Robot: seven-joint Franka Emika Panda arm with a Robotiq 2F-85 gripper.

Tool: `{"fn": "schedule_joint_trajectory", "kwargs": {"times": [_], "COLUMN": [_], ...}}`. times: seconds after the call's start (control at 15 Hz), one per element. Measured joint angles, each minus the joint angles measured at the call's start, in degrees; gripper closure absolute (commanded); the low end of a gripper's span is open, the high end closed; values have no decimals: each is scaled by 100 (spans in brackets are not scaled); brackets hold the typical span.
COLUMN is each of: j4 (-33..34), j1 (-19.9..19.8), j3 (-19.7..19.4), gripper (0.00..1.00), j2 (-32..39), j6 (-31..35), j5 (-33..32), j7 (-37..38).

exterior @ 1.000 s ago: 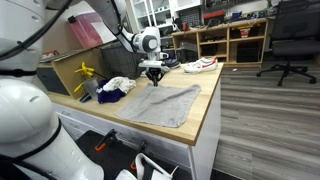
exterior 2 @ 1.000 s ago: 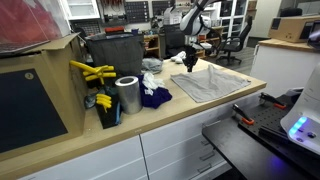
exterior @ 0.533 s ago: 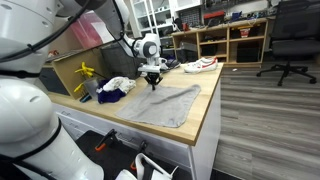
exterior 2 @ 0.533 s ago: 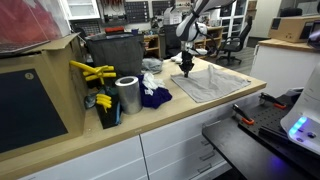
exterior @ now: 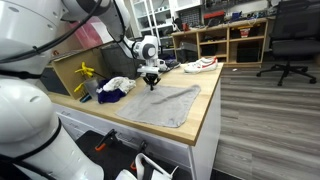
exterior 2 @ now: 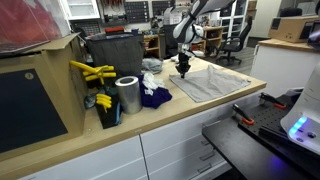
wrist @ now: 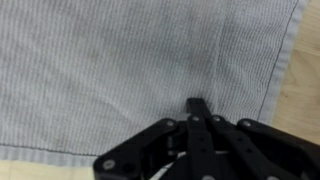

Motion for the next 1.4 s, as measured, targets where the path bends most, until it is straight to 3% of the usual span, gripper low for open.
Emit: {"fn": "schedule_joint_trajectory", "kwargs": {"times": [0.73, 0.8, 0.87, 1.13, 1.4], "j4": [362, 361, 358, 110, -544], "j1": [121, 148, 168, 250, 260], "j3": [177, 186, 203, 206, 55], "gripper": [100, 74, 73, 44, 16], "j2": [231, 230, 223, -112, -1022], "j6": [-1, -1, -1, -7, -178], "j5": [0, -1, -5, -181, -508], "j7": [0, 0, 0, 0, 8]}}
